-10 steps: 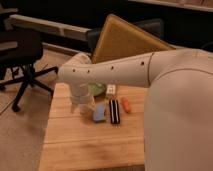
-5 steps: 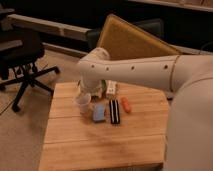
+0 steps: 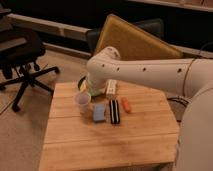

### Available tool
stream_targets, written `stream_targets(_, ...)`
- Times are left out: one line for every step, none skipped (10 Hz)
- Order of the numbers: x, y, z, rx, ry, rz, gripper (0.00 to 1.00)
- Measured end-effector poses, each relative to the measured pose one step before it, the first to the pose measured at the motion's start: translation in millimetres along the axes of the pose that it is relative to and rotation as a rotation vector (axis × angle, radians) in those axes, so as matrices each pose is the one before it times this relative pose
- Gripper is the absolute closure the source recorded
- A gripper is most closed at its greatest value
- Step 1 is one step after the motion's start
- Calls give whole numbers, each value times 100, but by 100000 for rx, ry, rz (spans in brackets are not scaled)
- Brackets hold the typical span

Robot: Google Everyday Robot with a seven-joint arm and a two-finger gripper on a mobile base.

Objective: Place the white sponge in the ceramic cup

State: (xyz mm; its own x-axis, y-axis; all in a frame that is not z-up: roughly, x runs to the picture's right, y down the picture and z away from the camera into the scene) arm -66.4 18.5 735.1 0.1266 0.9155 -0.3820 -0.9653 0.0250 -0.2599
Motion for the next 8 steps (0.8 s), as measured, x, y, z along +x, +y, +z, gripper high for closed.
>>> stream_targets(1186, -958, 542, 4320, 3076, 1199, 35)
stream_targets(1282, -1762, 683, 6884, 3836, 2262, 35)
stream_targets(560, -328, 466, 2628, 2205, 463, 35)
stream_targets(466, 24, 478, 2363, 2267, 8, 35)
stream_targets(509, 253, 750, 1737, 2900, -134, 35)
stream_targets(330, -57, 595, 1401, 2191, -16, 35)
stream_targets(232, 135, 607, 407, 1928, 194, 35)
stream_targets(415, 483, 1167, -62, 3482, 270, 35)
